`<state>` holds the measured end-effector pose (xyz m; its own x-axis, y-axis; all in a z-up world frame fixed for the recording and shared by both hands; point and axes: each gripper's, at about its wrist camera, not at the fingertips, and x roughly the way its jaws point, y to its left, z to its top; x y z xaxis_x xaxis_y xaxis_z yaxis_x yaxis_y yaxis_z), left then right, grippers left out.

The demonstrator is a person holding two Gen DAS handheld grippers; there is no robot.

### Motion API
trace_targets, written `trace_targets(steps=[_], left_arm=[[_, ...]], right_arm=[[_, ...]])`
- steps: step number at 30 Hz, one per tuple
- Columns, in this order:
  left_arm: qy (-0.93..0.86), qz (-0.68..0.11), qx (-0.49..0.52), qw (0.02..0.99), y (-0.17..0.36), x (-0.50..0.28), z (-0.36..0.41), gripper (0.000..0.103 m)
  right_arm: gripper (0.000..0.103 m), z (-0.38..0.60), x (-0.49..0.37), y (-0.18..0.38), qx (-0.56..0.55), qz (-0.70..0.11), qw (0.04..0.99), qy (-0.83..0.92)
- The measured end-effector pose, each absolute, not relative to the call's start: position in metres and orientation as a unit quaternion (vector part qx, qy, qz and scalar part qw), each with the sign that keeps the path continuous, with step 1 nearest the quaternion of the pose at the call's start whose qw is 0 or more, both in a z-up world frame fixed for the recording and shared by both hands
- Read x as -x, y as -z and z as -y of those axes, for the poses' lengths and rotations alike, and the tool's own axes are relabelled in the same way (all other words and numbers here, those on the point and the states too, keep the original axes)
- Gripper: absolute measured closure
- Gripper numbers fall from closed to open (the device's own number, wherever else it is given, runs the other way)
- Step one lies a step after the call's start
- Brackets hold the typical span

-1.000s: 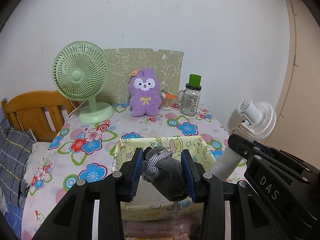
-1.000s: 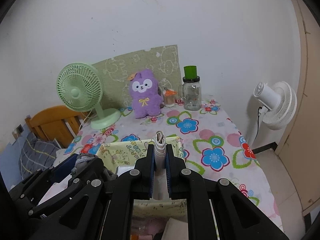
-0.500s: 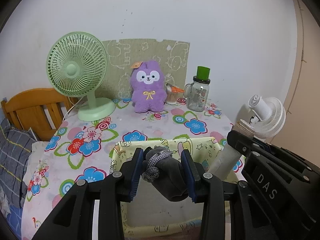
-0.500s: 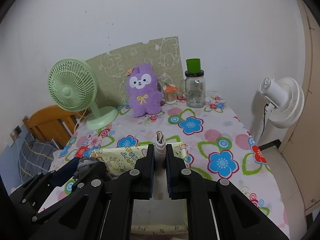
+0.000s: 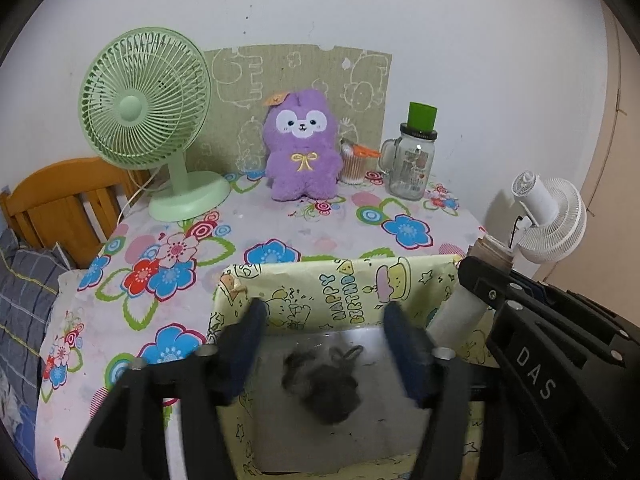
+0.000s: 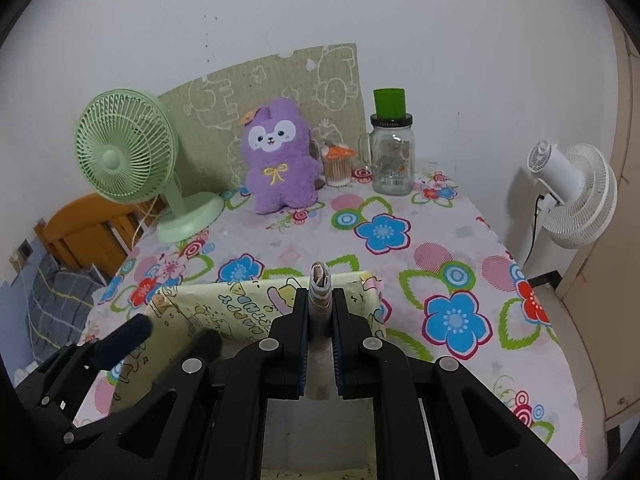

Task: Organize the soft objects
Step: 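Lower both held items into the basket and open both grippers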

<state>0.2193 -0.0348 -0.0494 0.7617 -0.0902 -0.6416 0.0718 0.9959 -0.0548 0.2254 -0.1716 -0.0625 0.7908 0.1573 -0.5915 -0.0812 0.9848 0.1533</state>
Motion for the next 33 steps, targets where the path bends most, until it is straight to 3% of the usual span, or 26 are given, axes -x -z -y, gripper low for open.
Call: trace_targets(steps=[3, 5, 7, 8, 14, 16, 24, 33], left_arm=[[0.043, -0.348, 0.016, 0.936, 0.052, -0.22, 0.032, 0.03], [0.045, -0.35, 0.019, 0.936, 0.054, -0.22, 0.031, 0.027], [0.044, -0.35, 0.018, 0.935, 0.054, -0.218, 0.03, 0.025], [0.045, -0.349, 0.019, 0.936, 0.054, -0.218, 0.03, 0.021], [0.049, -0.347, 0.017, 0.936, 0.051, -0.209, 0.032, 0.01], [0.055, -0.35, 0.02, 0.935, 0.05, -0.206, 0.033, 0.01], [0.056, -0.339, 0.017, 0.939, 0.045, -0.188, 0.036, 0.007], [0.061, -0.329, 0.019, 0.942, 0.04, -0.167, 0.038, 0.005]], right_arm=[[0.088, 0.169, -0.228, 0.065, -0.054, -0.328, 0.941, -0.06], [0.074, 0.169, -0.227, 0.066, -0.054, -0.329, 0.941, -0.057], [0.032, 0.17, -0.224, 0.066, -0.051, -0.323, 0.944, -0.053], [0.027, 0.17, -0.22, 0.065, -0.049, -0.314, 0.947, -0.05], [0.023, 0.172, -0.211, 0.061, -0.042, -0.307, 0.95, -0.045], [0.017, 0.173, -0.207, 0.061, -0.043, -0.305, 0.95, -0.043], [0.01, 0.177, -0.188, 0.057, -0.042, -0.295, 0.954, -0.039], [0.008, 0.181, -0.163, 0.051, -0.04, -0.282, 0.958, -0.035]])
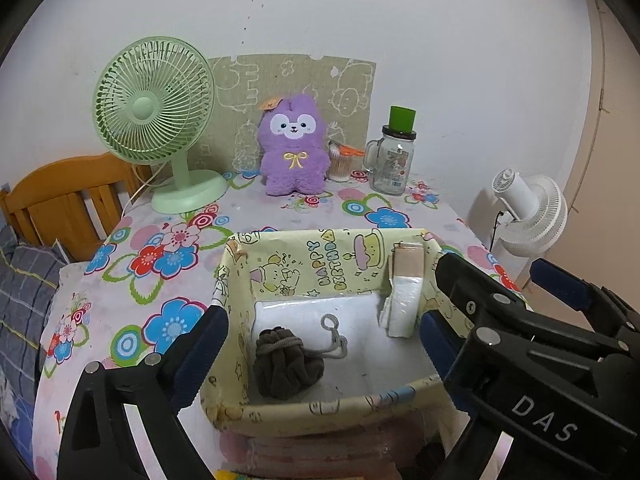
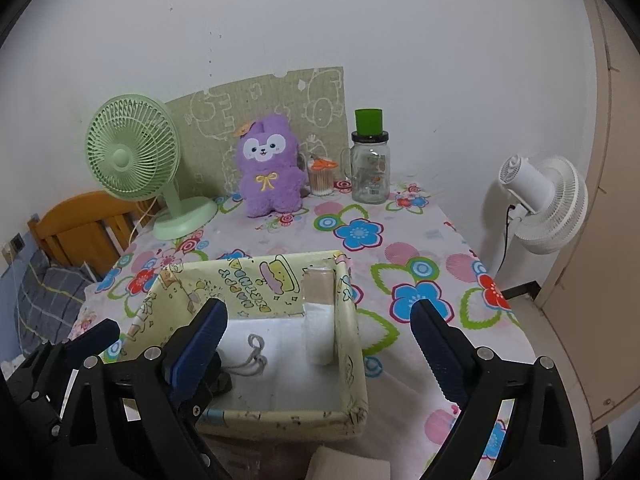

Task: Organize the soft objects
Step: 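Lower both held items into the basket and open both grippers, then withdraw both grippers from the basket back toward the remaining pile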

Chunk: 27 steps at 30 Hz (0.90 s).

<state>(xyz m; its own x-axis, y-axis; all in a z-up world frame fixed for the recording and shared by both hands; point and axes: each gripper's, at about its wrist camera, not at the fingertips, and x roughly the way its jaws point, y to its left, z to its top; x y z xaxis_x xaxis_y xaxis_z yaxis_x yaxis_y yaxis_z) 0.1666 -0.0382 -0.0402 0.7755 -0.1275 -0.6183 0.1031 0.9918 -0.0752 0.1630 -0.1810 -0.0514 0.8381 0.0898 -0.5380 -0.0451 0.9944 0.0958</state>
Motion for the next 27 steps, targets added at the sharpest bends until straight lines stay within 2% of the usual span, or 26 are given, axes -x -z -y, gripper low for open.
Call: trace_targets(steps=[14, 27], left_arm=[[0.064, -0.303, 0.015, 0.951, 0.028, -0.128, 0.044, 0.003], [0.071, -0.284, 0.012, 0.956, 0.02, -0.098, 0.048, 0.001]], right_arm=[[0.0, 0.186, -0.121, 0.04, -0.037, -0.255, 0.966, -0.037], [0.0, 0.188, -0.086, 0.031, -0.034, -0.235, 0.971, -0.027]])
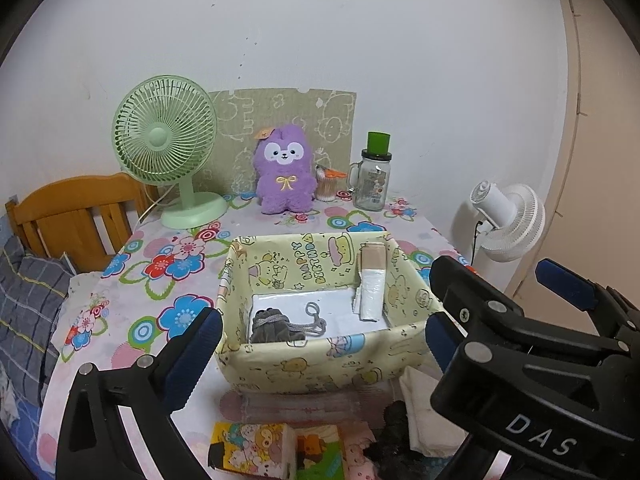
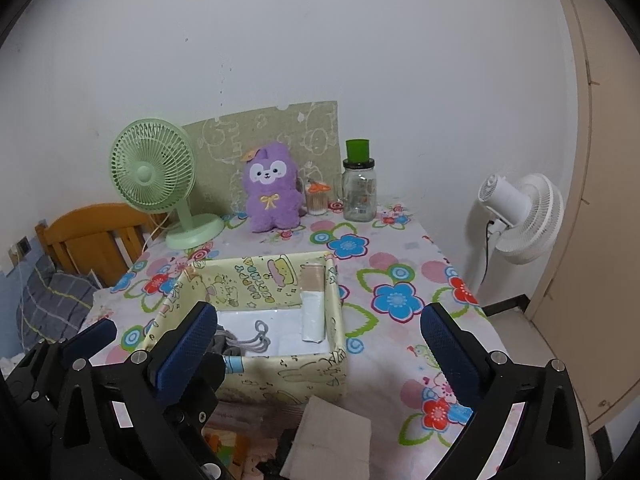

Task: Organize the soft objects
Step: 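Withdraw both grippers from the basket back toward the remaining pile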

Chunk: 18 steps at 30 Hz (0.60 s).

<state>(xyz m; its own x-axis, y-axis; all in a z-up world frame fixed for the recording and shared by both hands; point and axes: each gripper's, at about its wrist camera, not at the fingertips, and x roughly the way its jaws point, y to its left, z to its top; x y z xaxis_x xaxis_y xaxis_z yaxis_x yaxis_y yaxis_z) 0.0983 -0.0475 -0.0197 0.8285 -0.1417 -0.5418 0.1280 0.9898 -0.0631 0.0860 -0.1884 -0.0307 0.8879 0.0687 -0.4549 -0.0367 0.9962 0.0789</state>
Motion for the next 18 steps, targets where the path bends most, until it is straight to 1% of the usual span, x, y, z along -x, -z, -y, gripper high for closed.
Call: trace_targets(steps=[6, 18], left_arm=[[0.076, -0.277, 0.012, 0.958, 0.018, -0.087, 0.048, 0.001], [0.073, -0.271, 0.021, 0.96, 0.02, -0.065, 0.049, 0.0]], right_arm=[[0.0, 0.191, -0.07, 0.028, -0.033, -0.217, 0.975, -0.02], [0.0, 0.198, -0.047, 0.031, -0.042, -0.209, 0.977, -0.018]])
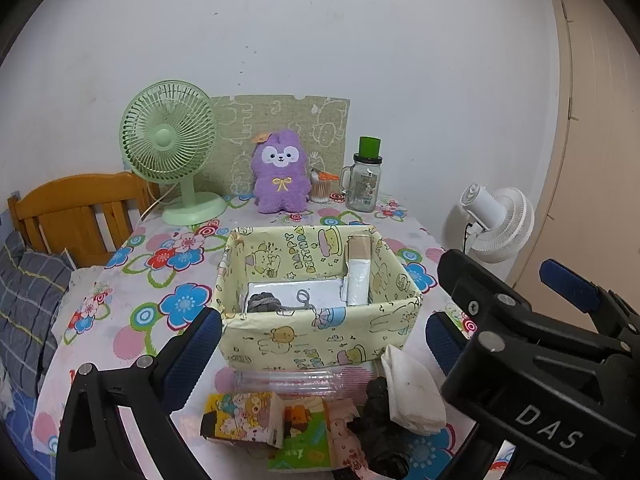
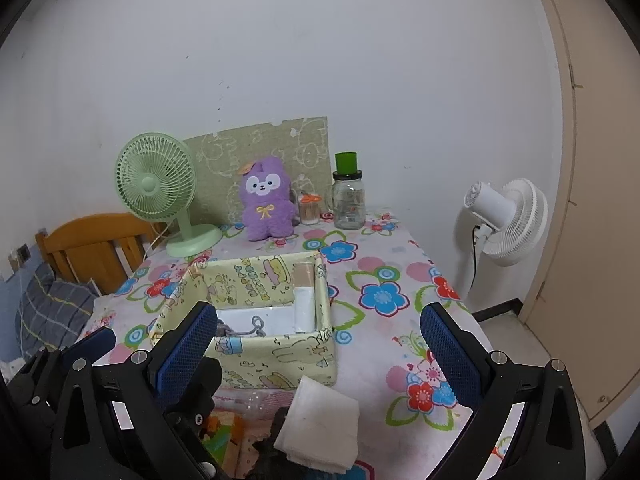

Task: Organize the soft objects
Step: 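Withdraw both grippers from the basket back toward the remaining pile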

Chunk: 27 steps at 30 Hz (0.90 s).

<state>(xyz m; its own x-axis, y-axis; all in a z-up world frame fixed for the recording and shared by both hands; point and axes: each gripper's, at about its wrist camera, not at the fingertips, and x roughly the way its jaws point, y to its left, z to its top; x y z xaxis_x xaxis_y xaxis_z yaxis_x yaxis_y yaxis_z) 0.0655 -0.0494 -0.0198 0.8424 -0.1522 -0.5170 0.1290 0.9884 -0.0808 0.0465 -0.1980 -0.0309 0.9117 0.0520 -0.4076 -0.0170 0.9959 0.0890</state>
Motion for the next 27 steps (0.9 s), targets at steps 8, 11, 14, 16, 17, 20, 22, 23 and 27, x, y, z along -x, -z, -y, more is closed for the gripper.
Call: trace_targets(steps=[8, 11, 14, 16, 17, 20, 22, 23, 27], left_arm=[[0.07, -0.274, 0.018, 0.959, 0.028, -0.051, 0.054, 0.0], [0.074, -0.275, 0.02, 0.959, 0.032, -0.046, 0.055, 0.0], [0.073, -0.275, 0.019, 0.959, 0.037, -0.042, 0.057, 0.0], [0.069, -0.273, 0.014, 0.959, 0.039, -0.039, 0.059, 0.0], [0.068, -0.274, 0.012, 0.959, 0.041, -0.038, 0.059, 0.0], [0.069, -0.274, 0.018, 0.959, 0.044, -0.036, 0.058, 0.0], [0.072, -0.276, 0.02, 0.958, 0.048, -0.035, 0.057, 0.0], [0.072, -0.277, 0.02, 0.958, 0.051, -0.034, 0.056, 0.0], [0.075, -0.286, 0.021, 0.955, 0.062, -0.035, 0.057, 0.0]], right_arm=[[0.0, 0.202, -0.035, 0.039, -0.033, -0.213, 0.976, -0.021], [0.0, 0.202, -0.029, 0.042, -0.031, -0.211, 0.977, -0.028], [0.0, 0.201, -0.026, 0.046, -0.025, -0.211, 0.977, -0.031], [0.0, 0.2, -0.023, 0.049, -0.022, -0.213, 0.976, -0.034], [0.0, 0.2, -0.023, 0.05, -0.023, -0.214, 0.976, -0.035], [0.0, 0.202, -0.021, 0.055, -0.025, -0.217, 0.975, -0.035], [0.0, 0.203, -0.02, 0.06, -0.025, -0.222, 0.974, -0.035], [0.0, 0.203, -0.02, 0.062, -0.025, -0.224, 0.974, -0.034], [0.001, 0.204, -0.017, 0.072, -0.024, -0.23, 0.972, -0.031]])
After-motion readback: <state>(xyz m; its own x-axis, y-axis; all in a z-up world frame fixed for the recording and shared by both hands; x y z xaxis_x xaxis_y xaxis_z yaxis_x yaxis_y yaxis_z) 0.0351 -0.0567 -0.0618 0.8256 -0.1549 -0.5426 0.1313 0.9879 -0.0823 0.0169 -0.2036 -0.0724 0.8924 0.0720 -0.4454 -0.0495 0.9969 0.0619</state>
